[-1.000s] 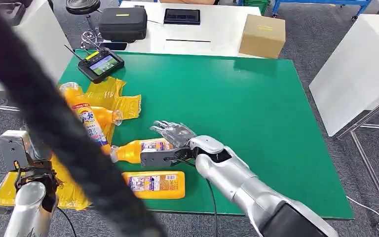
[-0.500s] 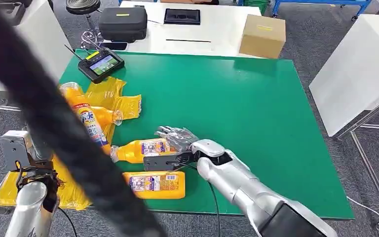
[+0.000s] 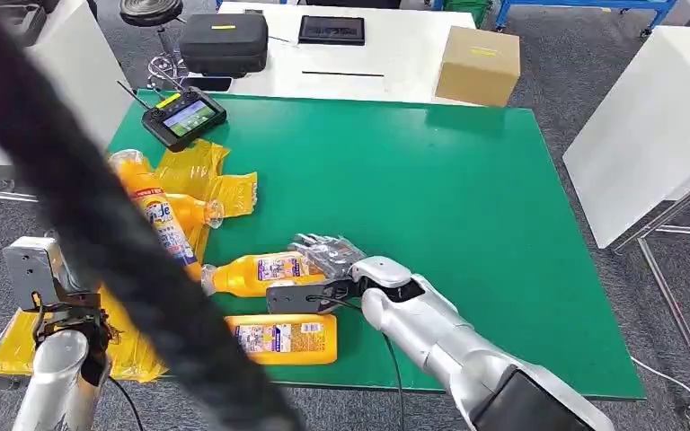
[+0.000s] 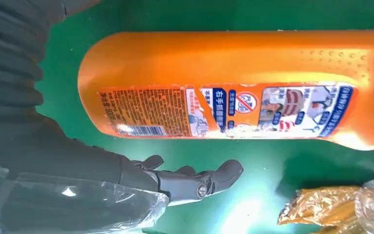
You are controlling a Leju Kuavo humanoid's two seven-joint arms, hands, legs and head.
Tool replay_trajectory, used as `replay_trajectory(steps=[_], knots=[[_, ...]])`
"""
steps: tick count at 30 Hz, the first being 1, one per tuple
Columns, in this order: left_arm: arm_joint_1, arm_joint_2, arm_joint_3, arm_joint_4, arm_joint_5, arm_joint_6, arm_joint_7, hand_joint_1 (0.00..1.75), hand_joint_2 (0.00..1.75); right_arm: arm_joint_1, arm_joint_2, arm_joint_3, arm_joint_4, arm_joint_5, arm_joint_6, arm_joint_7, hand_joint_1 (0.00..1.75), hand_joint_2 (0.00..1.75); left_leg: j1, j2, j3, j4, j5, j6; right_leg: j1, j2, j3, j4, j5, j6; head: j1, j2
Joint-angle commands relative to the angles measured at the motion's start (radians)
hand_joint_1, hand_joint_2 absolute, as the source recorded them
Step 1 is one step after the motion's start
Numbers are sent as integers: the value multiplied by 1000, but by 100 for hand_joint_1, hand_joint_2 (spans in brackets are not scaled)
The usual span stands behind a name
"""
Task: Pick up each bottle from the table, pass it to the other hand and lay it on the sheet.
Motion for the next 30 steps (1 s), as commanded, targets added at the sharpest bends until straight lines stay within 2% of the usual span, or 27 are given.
replay_trajectory(steps=[1, 4, 20, 27, 28, 29, 30], knots=[[-34, -23, 12, 53, -4, -5, 0, 0, 0, -42, 1, 56, 97, 6, 0, 4, 0, 175, 1, -1, 4, -1, 0, -6, 1, -2, 5, -2, -1, -3, 0, 0], [-34, -23, 12, 53, -4, -5, 0, 0, 0, -42, 1, 56, 97, 6, 0, 4, 0, 175, 1, -1, 1, -1, 0, -3, 1, -1, 2, -1, 0, -1, 0, 0], [-31, -33, -11, 33, 0, -20, 5, 0, 0, -38, 12, 34, 178, 8, -4, 36, 0, 175, 1, -2, 3, -1, 0, -5, 0, -3, 3, -1, -1, -2, 0, 0], [-37, -35, -25, 31, 4, -26, 10, 0, 0, -43, 14, 35, 243, 38, 10, 101, 0, 175, 1, -3, 4, -2, 0, -6, 1, -4, 5, -2, -1, -3, 0, 0], [-38, -34, -27, 32, 5, -26, 10, 0, 0, -43, 14, 32, 246, 38, 8, 102, 30, 175, 1, -3, 4, -1, 0, -5, 1, -4, 4, -2, -1, -2, 0, 0], [-43, -32, -31, 37, 6, -27, 10, 0, 0, -44, 15, 27, 256, 35, 19, 104, 157, 175, 1, -3, 3, -1, 0, -3, 1, -3, 3, -1, -1, -2, 0, 0], [-47, -29, -34, 41, 7, -28, 9, 0, 0, -44, 15, 25, 259, 34, 20, 104, 175, 175, 1, -3, 4, -2, 0, -5, 1, -4, 5, -2, -1, -2, 0, 0]])
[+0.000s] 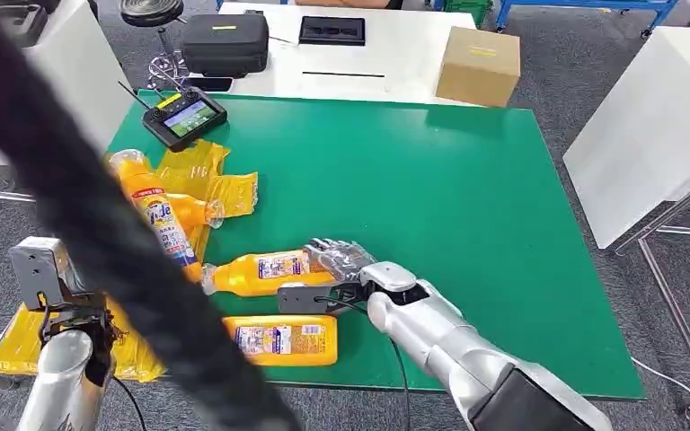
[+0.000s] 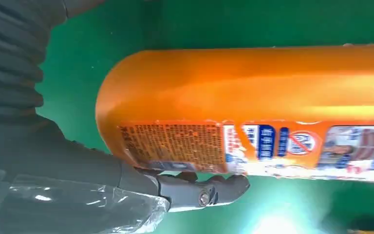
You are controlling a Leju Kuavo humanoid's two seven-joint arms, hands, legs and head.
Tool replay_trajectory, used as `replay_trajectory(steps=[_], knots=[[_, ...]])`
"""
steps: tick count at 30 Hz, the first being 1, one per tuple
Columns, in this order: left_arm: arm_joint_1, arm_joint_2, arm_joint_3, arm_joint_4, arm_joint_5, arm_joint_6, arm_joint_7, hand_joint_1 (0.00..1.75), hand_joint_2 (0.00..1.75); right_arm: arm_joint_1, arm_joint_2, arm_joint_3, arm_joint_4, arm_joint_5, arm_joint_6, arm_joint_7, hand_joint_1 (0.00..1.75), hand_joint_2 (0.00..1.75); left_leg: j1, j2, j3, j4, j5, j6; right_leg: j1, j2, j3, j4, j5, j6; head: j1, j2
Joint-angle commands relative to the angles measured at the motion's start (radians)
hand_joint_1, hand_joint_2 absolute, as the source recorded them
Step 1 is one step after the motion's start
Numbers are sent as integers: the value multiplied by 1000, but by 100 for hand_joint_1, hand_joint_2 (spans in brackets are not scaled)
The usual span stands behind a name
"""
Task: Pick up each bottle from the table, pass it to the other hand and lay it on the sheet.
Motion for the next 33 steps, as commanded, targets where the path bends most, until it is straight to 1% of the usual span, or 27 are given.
replay_trajectory(steps=[1, 3, 6, 7, 9, 12, 15, 16, 18, 19, 22, 23, 24, 26, 27, 30, 31, 33], knots=[[-49, -9, -32, 41, 12, -7, 3, 0, 0, -32, 9, 12, 147, 8, 26, 27, 175, 175, 1, -3, 2, -1, 0, -5, 1, -4, 4, -2, -1, -2, 0, 0], [-52, -7, -32, 42, 13, -7, 3, 0, 0, -31, 9, 12, 147, 8, 26, 27, 175, 175, 1, -3, 4, -2, 0, -6, 1, -4, 5, -2, -1, -3, 0, 0], [-55, -3, -35, 46, 16, -6, 0, 0, 0, -31, 12, 10, 148, 8, 29, 29, 175, 175, 1, -1, 2, -1, 0, -3, 1, -2, 3, -1, 0, -1, 0, 0], [-56, -2, -35, 45, 17, -6, 0, 0, 0, -30, 13, 10, 148, 8, 29, 29, 175, 175, 1, -2, 4, -2, 0, -6, 1, -3, 5, -2, -1, -3, -1, 0], [-57, 3, -40, 46, 25, -2, -6, 0, 0, -27, 16, 7, 150, 10, 31, 28, 175, 175, 1, -2, 3, -1, 0, -4, 1, -2, 3, -1, 0, -2, 0, 0], [-56, 2, -42, 42, 28, 0, -8, 0, 0, -26, 17, 6, 150, 11, 31, 28, 175, 175, 1, -3, 5, -2, 1, -7, 1, -3, 6, -3, 0, -3, 0, 0], [-56, 2, -42, 42, 28, 0, -8, 0, 0, -26, 17, 6, 150, 11, 31, 28, 175, 175, 1, -2, 4, -1, 0, -4, 1, -2, 4, -2, 0, -2, 0, 0], [-52, 0, -45, 35, 30, 2, -8, 0, 0, -26, 18, 4, 150, 11, 33, 27, 175, 175, 1, -2, 5, -2, 0, -6, 1, -3, 5, -2, 0, -3, 0, 0], [-49, 1, -47, 28, 32, 5, -10, 0, 0, -25, 17, 3, 151, 14, 34, 27, 175, 175, 1, -2, 4, -1, 0, -3, 1, -2, 3, -2, 0, -2, 0, 0], [-47, 0, -47, 24, 33, 7, -10, 0, 0, -25, 17, 3, 152, 15, 35, 27, 175, 175, 1, -2, 5, -2, 0, -6, 1, -3, 5, -3, 0, -3, 0, 0], [-43, 0, -49, 16, 34, 9, -10, 0, 0, -23, 12, -1, 154, 18, 36, 26, 175, 175, 1, -2, 5, -2, 0, -5, 1, -3, 5, -2, 0, -2, 0, 0], [-41, 0, -48, 15, 34, 10, -10, 0, 0, -22, 11, -2, 153, 18, 33, 26, 175, 175, 1, -2, 4, -1, 0, -4, 1, -2, 4, -2, 0, -2, 0, 0], [-41, 0, -48, 14, 34, 10, -10, 0, 0, -21, 10, -6, 154, 17, 31, 26, 175, 175, 1, -2, 6, -2, 0, -6, 2, -3, 6, -3, 0, -3, 0, 0], [-37, 1, -46, 14, 34, 11, -10, 0, 0, -20, 10, -9, 153, 16, 28, 26, 175, 175, 1, -2, 5, -1, 0, -4, 1, -2, 4, -2, 0, -2, 0, 0], [-33, 1, -44, 10, 34, 11, -10, 0, 0, -19, 8, -15, 150, 14, 21, 26, 175, 175, 1, -2, 6, -2, 0, -6, 1, -3, 5, -3, 0, -2, 0, 0], [-33, 1, -44, 10, 34, 11, -10, 0, 0, -19, 8, -15, 150, 14, 21, 26, 175, 175, 1, -2, 4, -1, 0, -3, 1, -2, 4, -2, 0, -1, 0, 0], [-30, 1, -42, 6, 34, 11, -10, 0, 0, -19, 7, -21, 148, 11, 15, 26, 175, 175, 1, -2, 6, -2, 0, -6, 2, -3, 6, -3, 0, -3, 0, 0], [-30, 1, -41, 8, 34, 10, -10, 0, 0, -20, 3, -36, 142, 7, 0, 27, 175, 175, 0, -2, 5, -1, 0, -3, 1, -2, 4, -2, 0, -1, 0, 0]])
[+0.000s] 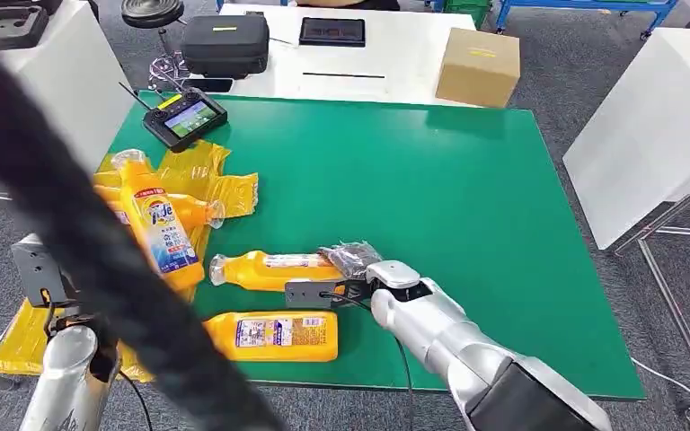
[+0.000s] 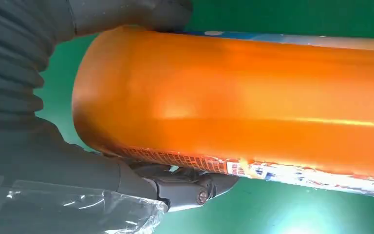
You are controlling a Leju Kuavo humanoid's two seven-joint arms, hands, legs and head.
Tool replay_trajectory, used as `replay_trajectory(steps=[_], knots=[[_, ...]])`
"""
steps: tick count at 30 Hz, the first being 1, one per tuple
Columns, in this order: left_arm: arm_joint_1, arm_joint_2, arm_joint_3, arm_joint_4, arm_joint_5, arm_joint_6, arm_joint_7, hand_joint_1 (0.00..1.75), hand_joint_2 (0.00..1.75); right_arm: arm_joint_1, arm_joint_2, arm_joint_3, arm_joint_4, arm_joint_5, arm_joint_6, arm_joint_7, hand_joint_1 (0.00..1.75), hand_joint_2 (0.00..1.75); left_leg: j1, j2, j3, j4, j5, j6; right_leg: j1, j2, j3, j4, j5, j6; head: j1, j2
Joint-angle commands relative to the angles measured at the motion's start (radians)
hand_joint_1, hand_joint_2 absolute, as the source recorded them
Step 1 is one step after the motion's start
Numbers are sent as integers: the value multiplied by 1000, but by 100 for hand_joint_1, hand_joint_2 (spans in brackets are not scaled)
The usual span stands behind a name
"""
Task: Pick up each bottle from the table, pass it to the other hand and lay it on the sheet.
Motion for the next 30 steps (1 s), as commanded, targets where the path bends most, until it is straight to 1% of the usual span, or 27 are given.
replay_trajectory(steps=[1, 3, 4, 10, 13, 14, 15, 17, 18, 19, 20, 21, 23, 24, 25, 26, 30], knots=[[-16, -1, -10, 14, 5, 0, 2, 0, 0, 0, -16, -30, 62, -8, -14, 1, 175, 175, 1, -2, 3, -2, 0, -6, 1, -3, 4, -3, 0, -3, 0, 0], [-12, -4, -11, 15, 4, -1, 8, 0, 0, -9, -29, -82, 32, -44, -62, -30, 175, 175, 1, -2, 2, -1, 0, -4, 1, -2, 3, -2, 0, -2, 0, 0], [-8, -5, -11, 14, 3, -2, 13, 0, 0, -22, -35, -104, 18, -57, -75, -45, 175, 175, 1, -2, 2, -2, 0, -5, 1, -3, 4, -2, 0, -2, 0, 0], [-7, -5, -11, 15, 3, -2, 13, 0, 0, -23, -36, -107, 14, -57, -74, -45, 175, 175, 1, -1, -1, 0, 0, -3, 0, -1, 2, -1, 0, -1, 0, 0], [-7, -5, -11, 15, 3, -2, 13, 0, 0, -22, -36, -106, 14, -56, -74, -45, 175, 175, 1, -1, 1, -1, 0, -6, 0, -2, 3, -1, -1, -2, 0, 0], [-7, -5, -11, 15, 2, -4, 19, 0, 0, -22, -38, -128, 3, -74, -84, -64, 175, 175, 1, -1, -1, -1, 0, -4, 0, -2, 2, -1, 0, -2, 0, 0], [-5, -7, -8, 15, 4, -5, 25, 0, 0, -22, -44, -163, -26, -103, -116, -101, 175, 175, 1, -1, -1, -1, 0, -4, 0, -2, 2, -1, -1, -2, 0, 0], [3, -7, -7, 11, 2, -6, 27, 0, 0, -40, -60, -211, -79, -142, -116, -129, 175, 175, 1, -1, 0, -1, 0, -5, 0, -2, 2, -1, -1, -2, 0, 0], [7, -7, -5, 10, 3, -5, 26, 0, 0, -46, -67, -229, -104, -156, -112, -135, 175, 175, 1, -1, -3, 0, 0, -3, 0, -1, 0, 0, 0, -1, 0, 0], [14, -9, -1, 4, 4, -3, 24, 0, 0, -53, -85, -254, -160, -173, -107, -144, 175, 175, 1, 0, -3, 0, 0, -4, 0, -1, 0, 1, 0, -2, 0, 0], [20, -10, 1, 0, 4, -3, 24, 0, 0, -59, -101, -280, -207, -195, -79, -145, 175, 175, 1, 1, -3, 1, -1, -6, 0, 0, 0, 1, -1, -2, 0, 0], [23, -12, 4, -4, 3, -5, 24, 0, 0, -53, -122, -295, -271, -199, -65, -136, 175, 175, 1, 1, -6, 1, 0, -4, 0, 0, -2, 2, 0, -1, 0, 0], [33, -21, 13, -17, 1, -7, 25, 0, 0, -41, -146, -329, -353, -205, -50, -125, 175, 175, 1, 0, -6, 1, 0, -3, -1, -1, -3, 2, 0, -1, 0, 0], [34, -21, 14, -17, 1, -7, 25, 0, 0, -45, -149, -330, -355, -205, -49, -124, 175, 175, 1, 0, -5, 1, -1, -5, -1, -1, -1, 2, -1, -2, 0, 0], [41, -24, 16, -28, 0, -7, 25, 0, 0, -38, -154, -336, -373, -205, -49, -123, 175, 175, 0, -1, -6, 0, 0, -3, -1, -2, -2, 1, 0, -1, 0, 0], [42, -24, 16, -28, 0, -7, 25, 0, 0, -37, -156, -337, -374, -205, -50, -123, 175, 175, 1, -1, -5, 1, 0, -5, -1, -3, -1, 1, -1, -2, 0, 0], [56, -38, 25, -56, -14, -10, 44, 0, 0, 0, -163, -360, -417, -207, -53, -122, 175, 175, 1, -1, -4, 0, 0, -4, 0, -2, 0, 0, 0, -1, 0, 0]])
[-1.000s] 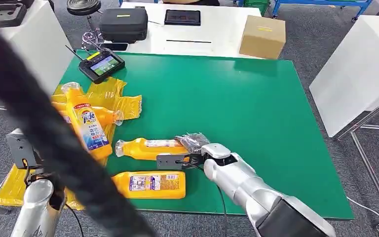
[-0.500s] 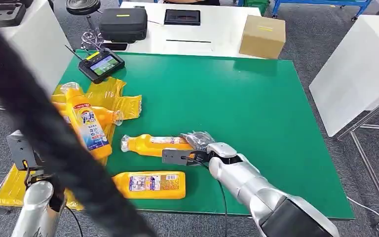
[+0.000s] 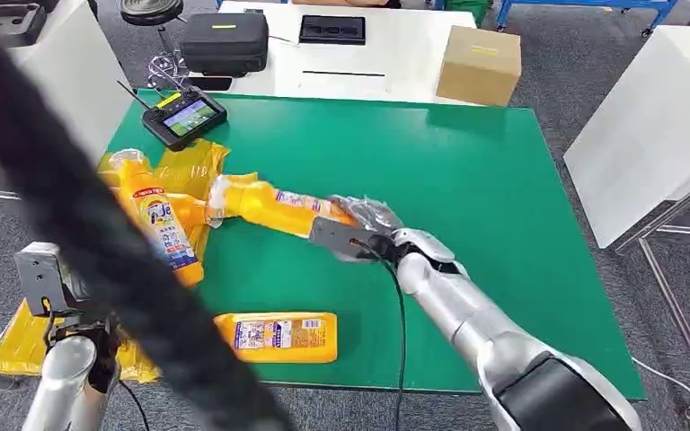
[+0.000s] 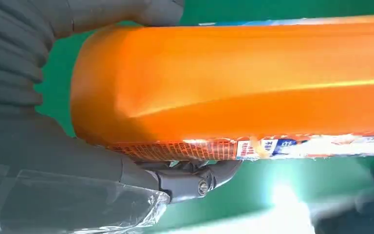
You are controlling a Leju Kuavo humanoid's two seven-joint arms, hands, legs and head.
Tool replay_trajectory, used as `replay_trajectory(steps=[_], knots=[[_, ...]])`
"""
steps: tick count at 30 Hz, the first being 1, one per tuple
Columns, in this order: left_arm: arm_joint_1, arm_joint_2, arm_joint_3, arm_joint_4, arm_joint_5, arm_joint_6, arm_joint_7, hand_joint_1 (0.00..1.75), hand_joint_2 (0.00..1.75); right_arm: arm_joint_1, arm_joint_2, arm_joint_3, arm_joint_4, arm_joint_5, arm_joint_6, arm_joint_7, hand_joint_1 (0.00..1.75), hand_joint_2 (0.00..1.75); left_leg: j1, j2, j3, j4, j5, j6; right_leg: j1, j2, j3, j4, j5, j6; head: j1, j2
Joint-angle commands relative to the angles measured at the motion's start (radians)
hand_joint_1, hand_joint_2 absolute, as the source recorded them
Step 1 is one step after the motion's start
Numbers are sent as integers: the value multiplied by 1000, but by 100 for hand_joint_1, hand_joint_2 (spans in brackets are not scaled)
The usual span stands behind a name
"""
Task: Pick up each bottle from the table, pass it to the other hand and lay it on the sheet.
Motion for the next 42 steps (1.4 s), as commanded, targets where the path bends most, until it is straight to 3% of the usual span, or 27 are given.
replay_trajectory(steps=[1, 8, 15, 26, 32, 37, 42], knots=[[9, -41, 23, -35, -18, -5, 27, 0, 0, 3, -58, -101, -177, -6, 10, 6, 175, 175, 1, -1, 1, 0, 0, -3, 0, -1, 1, -1, 0, -1, 0, 0], [20, -70, 36, -42, -17, -33, 45, 0, 0, 42, -33, -147, -298, -21, 15, -3, 175, 175, 0, 0, 1, -1, -1, -5, 0, -1, 1, -1, -1, -2, 0, 0], [-18, -96, 2, -23, 29, -65, 45, 0, 0, 60, 45, -132, -285, -53, 18, -14, 175, 175, 1, 1, 0, 0, -1, -5, 1, 0, 1, 0, -1, -2, 0, 0], [-15, -90, 1, -25, 36, -62, 43, 0, 0, 53, 42, -131, -275, -60, 13, -22, 175, 175, 2, 0, 2, -1, -1, -6, 1, -1, 2, -1, -1, -3, 0, 0], [-57, -103, -12, -22, 65, -54, 49, 0, 0, 73, 151, -93, -316, -51, -33, -9, 175, 175, 2, 2, -1, 0, -1, -4, 0, 1, -1, 0, -1, -2, 0, 0], [-108, -101, -54, 25, 71, -55, 50, 0, 0, 27, 213, -53, -172, -57, -31, 33, 175, 175, 2, 1, 1, -1, -1, -7, 0, 0, 1, 0, -1, -4, 0, 0], [-161, -113, -104, 51, 88, -53, 44, 0, 0, -44, 222, -53, 13, -92, -86, 29, 175, 175, 3, -1, 1, -1, 0, -6, 0, -2, 2, -1, -1, -3, 0, 0]])
